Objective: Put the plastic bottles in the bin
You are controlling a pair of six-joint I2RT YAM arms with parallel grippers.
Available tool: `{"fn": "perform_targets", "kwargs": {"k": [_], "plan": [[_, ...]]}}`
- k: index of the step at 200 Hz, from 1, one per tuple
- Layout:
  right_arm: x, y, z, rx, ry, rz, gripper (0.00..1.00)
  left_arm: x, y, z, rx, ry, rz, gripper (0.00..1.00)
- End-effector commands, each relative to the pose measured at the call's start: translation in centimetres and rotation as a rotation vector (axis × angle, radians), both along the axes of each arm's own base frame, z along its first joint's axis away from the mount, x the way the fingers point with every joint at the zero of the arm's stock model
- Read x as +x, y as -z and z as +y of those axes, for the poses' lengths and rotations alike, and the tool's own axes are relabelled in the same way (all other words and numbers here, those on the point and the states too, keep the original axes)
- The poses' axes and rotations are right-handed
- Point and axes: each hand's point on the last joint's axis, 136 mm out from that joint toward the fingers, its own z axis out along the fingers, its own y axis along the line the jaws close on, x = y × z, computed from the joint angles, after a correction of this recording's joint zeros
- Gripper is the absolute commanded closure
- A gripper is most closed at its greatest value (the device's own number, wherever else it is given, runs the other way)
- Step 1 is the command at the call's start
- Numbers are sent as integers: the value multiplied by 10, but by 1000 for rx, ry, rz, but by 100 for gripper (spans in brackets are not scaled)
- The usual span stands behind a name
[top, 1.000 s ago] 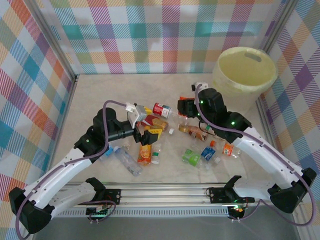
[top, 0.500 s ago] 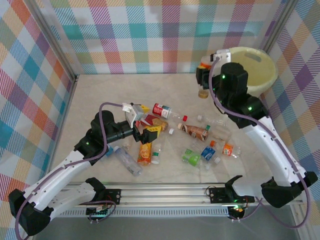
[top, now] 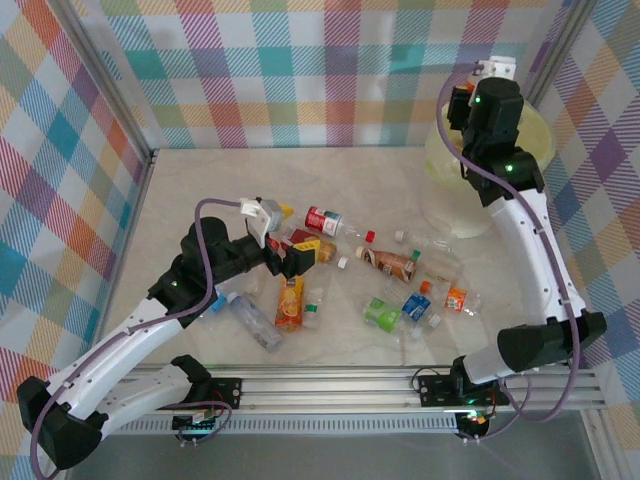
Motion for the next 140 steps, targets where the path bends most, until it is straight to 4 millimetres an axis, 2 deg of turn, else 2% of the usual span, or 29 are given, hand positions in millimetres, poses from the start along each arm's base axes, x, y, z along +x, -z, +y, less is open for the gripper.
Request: {"fn": "perform_targets", "kwargs": {"k": [1, 55, 77, 140], "plan": [[6, -13, -22, 0, 63, -33, 43, -2, -16, -3, -38, 4, -33, 0], [36, 29, -46, 11, 48, 84, 44, -7, -4, -14, -5, 78, 24, 0], [46, 51, -50, 32, 2, 154, 44, -23, 0, -20, 16, 173, -11, 0], [72, 137, -61, 192, -79, 396, 45, -32, 12, -20, 94, 221, -64, 0]]}}
